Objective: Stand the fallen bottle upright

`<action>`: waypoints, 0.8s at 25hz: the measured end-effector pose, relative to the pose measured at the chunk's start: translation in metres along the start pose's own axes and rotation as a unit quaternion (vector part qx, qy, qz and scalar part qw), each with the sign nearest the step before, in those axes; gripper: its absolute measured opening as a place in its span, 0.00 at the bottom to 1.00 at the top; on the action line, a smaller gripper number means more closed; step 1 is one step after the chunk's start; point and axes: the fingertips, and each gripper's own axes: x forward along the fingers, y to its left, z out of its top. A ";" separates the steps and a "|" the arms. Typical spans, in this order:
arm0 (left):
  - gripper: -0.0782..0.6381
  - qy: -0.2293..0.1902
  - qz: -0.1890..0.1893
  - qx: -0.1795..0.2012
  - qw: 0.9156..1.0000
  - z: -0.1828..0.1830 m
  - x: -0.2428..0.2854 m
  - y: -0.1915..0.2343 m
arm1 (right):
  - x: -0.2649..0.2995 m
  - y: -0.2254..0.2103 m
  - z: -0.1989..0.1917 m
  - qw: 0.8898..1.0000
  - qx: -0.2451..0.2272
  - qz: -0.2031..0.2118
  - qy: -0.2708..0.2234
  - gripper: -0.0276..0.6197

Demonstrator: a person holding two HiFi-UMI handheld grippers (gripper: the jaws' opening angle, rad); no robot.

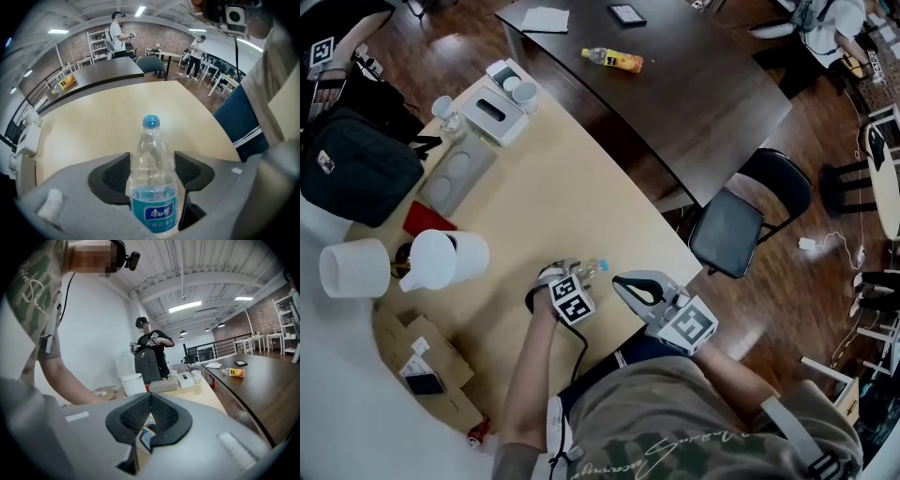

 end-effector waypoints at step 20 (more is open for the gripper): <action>0.54 -0.510 0.136 -0.105 0.843 0.021 -0.130 -0.006 | 0.030 0.096 0.020 0.993 -0.104 0.058 -0.028 0.05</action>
